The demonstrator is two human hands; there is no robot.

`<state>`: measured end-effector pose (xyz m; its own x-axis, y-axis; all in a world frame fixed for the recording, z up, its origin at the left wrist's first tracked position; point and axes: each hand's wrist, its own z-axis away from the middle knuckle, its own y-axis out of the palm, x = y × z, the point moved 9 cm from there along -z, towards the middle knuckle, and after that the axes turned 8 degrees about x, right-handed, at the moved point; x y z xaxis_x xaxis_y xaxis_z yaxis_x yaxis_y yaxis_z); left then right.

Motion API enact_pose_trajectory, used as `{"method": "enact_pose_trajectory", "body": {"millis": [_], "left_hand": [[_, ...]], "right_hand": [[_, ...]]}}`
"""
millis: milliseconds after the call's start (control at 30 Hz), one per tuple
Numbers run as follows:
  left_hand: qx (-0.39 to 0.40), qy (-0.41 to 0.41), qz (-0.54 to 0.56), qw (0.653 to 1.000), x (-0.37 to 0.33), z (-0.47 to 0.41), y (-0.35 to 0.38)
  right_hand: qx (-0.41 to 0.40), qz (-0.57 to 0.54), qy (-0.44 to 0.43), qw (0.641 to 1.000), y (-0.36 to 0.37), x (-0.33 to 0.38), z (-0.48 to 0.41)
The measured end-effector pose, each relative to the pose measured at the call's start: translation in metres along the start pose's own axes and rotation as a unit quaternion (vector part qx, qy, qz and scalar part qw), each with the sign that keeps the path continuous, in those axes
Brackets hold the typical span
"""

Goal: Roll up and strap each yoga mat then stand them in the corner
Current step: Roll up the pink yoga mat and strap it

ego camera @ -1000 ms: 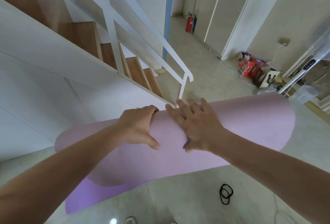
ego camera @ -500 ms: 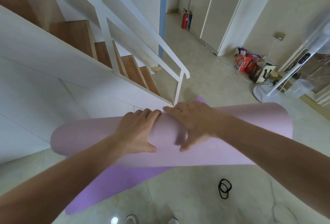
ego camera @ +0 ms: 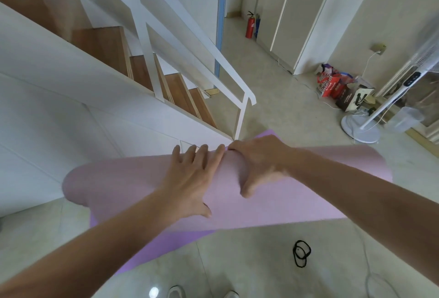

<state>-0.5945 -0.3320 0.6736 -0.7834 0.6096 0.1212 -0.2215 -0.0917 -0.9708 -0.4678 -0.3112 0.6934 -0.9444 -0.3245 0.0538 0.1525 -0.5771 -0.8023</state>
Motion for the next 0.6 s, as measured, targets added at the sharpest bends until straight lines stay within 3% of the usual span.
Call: {"method": "enact_pose_trajectory", "body": {"millis": [100,167,300,433,500,600], "left_hand": [[-0.062,0.003,0.006,0.998,0.006,-0.002,0.002],[-0.045,0.01,0.028,0.999,0.015,-0.007,0.005],[0.067,-0.017,0.181,0.981,0.036,-0.013,0.007],[0.169,-0.022,0.319,0.932,0.044,-0.01,0.017],[0.18,-0.01,0.315,0.932,0.04,-0.008,0.019],[0.128,0.029,0.161,0.978,0.026,-0.004,0.014]], "right_hand": [[0.016,-0.023,-0.004,1.0,0.006,0.004,0.001],[-0.011,0.018,-0.015,1.0,0.01,0.013,0.002],[-0.081,0.18,-0.019,0.98,0.022,0.028,0.007],[-0.122,0.206,-0.025,0.971,0.016,0.031,0.009],[-0.105,0.184,-0.036,0.977,0.013,0.03,0.006],[-0.065,0.12,-0.022,0.99,0.005,0.023,0.002]]}}
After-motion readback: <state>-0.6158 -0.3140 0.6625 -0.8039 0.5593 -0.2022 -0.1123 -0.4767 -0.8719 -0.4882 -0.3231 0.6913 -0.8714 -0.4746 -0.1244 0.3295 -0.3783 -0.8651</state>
